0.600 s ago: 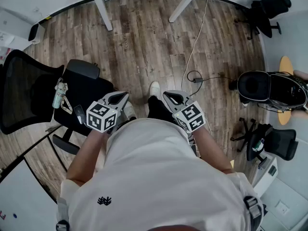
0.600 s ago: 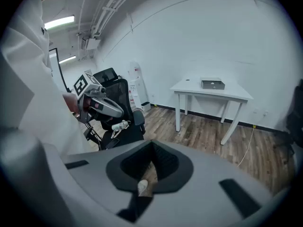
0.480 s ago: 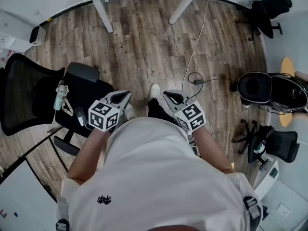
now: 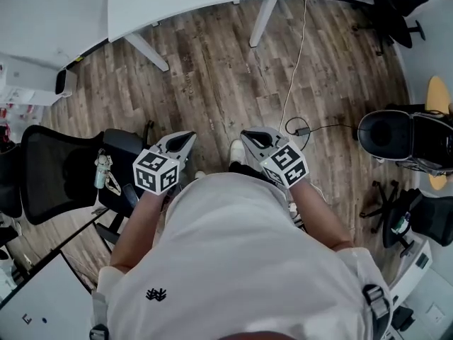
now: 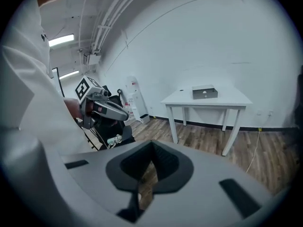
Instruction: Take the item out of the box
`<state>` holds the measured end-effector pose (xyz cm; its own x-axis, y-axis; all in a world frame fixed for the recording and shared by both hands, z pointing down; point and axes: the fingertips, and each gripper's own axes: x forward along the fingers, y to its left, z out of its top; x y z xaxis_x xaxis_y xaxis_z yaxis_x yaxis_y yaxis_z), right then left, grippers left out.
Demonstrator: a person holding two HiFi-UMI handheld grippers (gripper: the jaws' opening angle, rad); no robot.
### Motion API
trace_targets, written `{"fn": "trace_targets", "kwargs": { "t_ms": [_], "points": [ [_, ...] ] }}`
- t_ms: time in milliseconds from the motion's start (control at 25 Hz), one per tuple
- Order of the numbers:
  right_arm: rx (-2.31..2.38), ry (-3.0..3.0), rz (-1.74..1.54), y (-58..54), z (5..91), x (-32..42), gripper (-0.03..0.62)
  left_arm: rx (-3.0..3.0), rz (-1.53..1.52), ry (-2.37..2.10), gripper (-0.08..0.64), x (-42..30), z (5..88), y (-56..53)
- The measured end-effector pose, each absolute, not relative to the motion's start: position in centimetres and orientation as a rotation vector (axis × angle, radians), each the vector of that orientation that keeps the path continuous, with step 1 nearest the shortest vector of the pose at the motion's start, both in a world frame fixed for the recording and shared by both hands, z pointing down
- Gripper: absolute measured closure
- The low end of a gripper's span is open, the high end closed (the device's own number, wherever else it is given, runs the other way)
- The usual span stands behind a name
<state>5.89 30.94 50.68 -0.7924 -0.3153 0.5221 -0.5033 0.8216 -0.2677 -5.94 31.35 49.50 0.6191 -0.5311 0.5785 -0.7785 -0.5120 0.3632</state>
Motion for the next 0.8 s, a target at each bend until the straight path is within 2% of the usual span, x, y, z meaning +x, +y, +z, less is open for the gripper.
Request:
{"fn": "trace_targets", "kwargs": {
  "t_ms": [200,360,400,440,480,800],
  "points": [
    [0.635,-2.566,0.556,27.3,50.5,8.9,0.583,2.319,0.677,-1.020,0.554,-2.8,49.3,27.6],
    [0.628,-2.560,0.570,25.5,51.6,10.7,0.580,2.317,0.654,-1.013,0.554,-1.0,49.2,25.1],
    [0.626,-2.552,0.578,25.2,52.0,11.1,0.568,2.316,0.664,-1.009,0.554,-0.6,49.3,24.8],
    [0.625,-2.547,0.590,25.0,52.3,11.5,0.530,2.321,0.688,-1.001,0.554,-0.1,49.5,24.6],
    [0.625,-2.546,0.605,24.8,52.5,11.7,0.525,2.333,0.722,-0.989,0.554,0.3,49.7,24.6],
    [0.662,-2.530,0.655,21.7,53.2,11.3,0.558,2.350,0.695,-0.921,0.552,0.7,50.5,21.7]
  ]
}}
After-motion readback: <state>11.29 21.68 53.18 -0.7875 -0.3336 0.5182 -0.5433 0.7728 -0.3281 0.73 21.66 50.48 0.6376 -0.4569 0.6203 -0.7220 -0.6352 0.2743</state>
